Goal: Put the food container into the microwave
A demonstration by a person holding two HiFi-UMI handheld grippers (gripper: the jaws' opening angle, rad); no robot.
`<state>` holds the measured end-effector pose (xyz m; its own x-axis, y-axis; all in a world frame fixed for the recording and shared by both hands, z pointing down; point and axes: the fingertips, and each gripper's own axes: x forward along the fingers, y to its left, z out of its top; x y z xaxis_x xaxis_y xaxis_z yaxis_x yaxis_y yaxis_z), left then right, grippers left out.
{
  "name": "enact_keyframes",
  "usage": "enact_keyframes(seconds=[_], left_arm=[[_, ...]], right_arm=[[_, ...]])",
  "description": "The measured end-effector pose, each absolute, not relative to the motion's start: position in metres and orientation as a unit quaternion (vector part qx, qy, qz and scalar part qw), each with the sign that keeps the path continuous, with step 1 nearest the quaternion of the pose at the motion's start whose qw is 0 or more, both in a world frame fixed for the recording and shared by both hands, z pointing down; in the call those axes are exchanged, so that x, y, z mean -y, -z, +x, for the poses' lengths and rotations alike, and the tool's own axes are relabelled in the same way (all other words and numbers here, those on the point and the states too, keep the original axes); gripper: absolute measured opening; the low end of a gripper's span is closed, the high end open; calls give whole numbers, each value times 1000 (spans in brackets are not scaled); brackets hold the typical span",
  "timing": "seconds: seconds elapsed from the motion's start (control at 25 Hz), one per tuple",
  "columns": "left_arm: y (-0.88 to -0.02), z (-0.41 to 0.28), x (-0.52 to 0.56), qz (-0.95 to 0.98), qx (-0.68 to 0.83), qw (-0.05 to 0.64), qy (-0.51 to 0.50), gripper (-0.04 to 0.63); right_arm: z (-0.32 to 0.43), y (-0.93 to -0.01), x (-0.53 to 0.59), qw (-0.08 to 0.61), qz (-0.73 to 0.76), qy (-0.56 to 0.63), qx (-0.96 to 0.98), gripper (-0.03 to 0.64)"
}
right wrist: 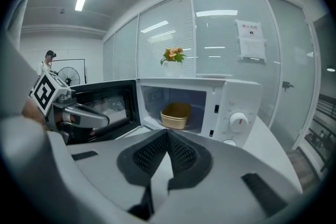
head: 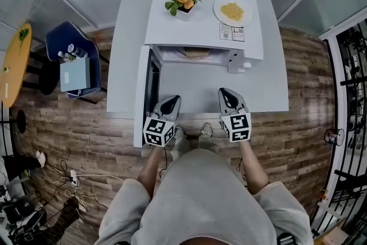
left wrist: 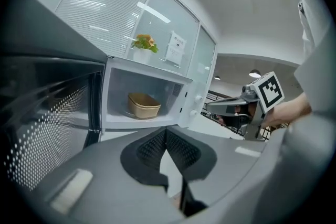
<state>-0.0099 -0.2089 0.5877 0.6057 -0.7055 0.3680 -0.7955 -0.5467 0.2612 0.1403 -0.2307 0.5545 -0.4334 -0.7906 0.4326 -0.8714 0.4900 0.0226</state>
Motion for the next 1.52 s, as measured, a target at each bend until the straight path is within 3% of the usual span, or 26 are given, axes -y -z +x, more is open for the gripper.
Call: enact_keyframes(seconds=[1.52], left_arm=[[-555, -34, 240, 873, 447, 173, -89, 11]], right_arm=[[161, -535, 239, 174, 540, -89, 819, 12]])
